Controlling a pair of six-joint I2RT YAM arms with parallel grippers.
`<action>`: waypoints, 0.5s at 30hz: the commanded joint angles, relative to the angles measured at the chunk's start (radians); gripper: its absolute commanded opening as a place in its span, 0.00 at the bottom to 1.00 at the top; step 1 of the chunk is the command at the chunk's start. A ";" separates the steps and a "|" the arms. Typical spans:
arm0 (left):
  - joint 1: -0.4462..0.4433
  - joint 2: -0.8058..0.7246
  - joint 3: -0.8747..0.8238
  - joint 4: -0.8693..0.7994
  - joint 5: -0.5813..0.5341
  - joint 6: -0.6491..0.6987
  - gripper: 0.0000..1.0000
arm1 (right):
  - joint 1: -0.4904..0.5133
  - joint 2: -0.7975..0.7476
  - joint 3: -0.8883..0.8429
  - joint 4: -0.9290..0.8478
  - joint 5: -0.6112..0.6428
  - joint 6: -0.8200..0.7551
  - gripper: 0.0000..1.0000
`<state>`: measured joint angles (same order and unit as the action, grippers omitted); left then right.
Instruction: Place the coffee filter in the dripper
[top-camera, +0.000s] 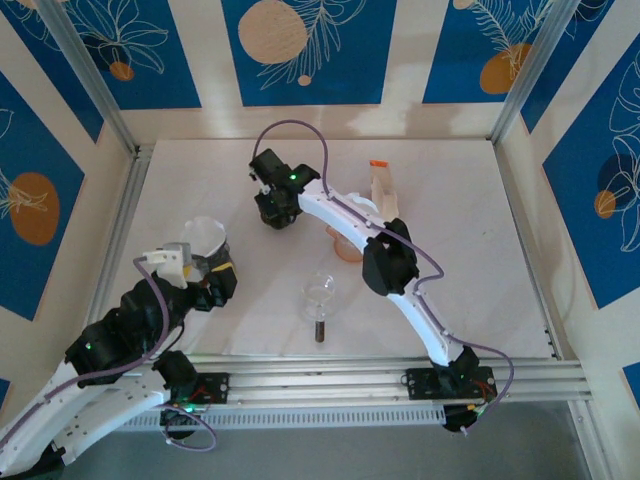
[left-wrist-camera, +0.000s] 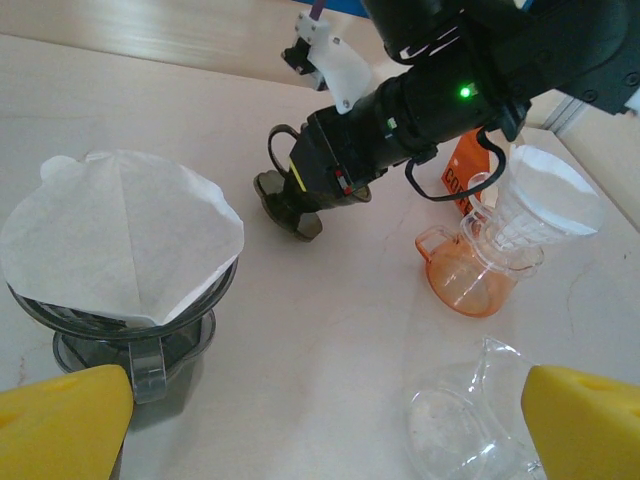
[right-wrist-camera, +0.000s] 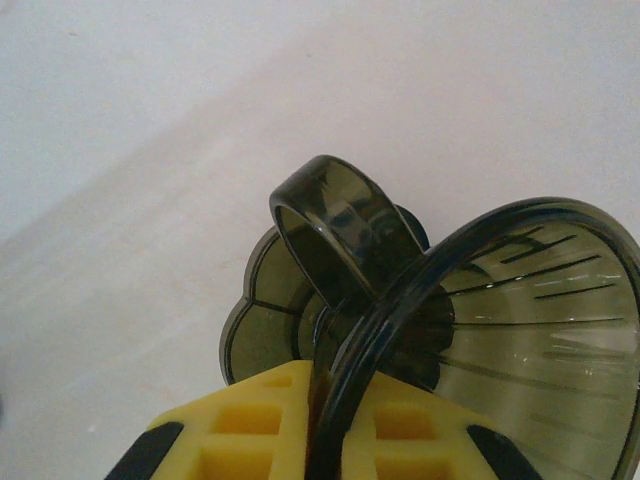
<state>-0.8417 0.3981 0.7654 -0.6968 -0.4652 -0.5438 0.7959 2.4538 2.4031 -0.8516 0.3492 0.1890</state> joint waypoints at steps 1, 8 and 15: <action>0.006 -0.016 0.012 -0.013 -0.014 -0.008 1.00 | 0.014 -0.151 -0.045 0.033 -0.045 0.027 0.00; 0.006 -0.041 0.020 -0.009 -0.040 -0.008 1.00 | 0.049 -0.445 -0.291 0.056 -0.020 0.057 0.00; 0.006 -0.036 0.015 0.002 -0.037 -0.005 1.00 | 0.134 -0.648 -0.367 -0.200 0.058 0.064 0.00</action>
<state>-0.8417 0.3676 0.7654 -0.6964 -0.4839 -0.5442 0.8909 1.8618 2.0602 -0.9134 0.3630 0.2390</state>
